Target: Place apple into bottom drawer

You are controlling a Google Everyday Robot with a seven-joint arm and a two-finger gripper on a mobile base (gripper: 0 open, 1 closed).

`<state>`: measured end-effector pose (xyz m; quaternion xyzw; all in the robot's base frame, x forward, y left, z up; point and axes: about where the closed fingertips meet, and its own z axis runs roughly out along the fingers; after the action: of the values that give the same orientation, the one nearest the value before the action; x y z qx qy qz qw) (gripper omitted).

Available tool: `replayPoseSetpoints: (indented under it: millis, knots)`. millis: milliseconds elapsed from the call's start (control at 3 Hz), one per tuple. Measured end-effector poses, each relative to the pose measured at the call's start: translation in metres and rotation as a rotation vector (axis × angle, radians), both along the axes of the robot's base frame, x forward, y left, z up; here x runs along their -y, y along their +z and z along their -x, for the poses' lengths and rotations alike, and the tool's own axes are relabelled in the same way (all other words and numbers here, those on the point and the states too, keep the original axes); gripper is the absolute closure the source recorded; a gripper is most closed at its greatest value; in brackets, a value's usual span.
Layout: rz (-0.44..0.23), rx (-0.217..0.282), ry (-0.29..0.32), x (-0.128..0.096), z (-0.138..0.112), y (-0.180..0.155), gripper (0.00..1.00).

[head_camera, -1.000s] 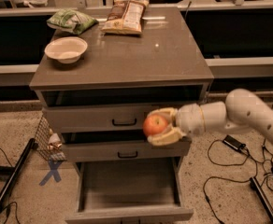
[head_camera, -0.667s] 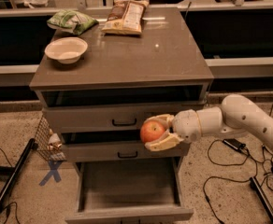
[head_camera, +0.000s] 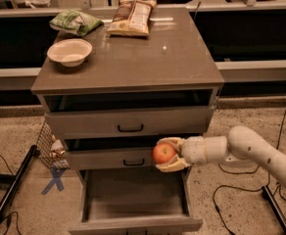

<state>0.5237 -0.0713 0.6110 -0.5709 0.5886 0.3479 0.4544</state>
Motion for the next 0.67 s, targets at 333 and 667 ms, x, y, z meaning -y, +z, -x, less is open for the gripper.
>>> replayPoseSetpoints:
  millis: [333, 667]
  knots:
    - [0.129, 0.022, -0.017, 0.0112, -0.0045, -0.0791, 1.00]
    - [0.129, 0.022, -0.017, 0.0112, -0.0046, -0.0791, 1.00]
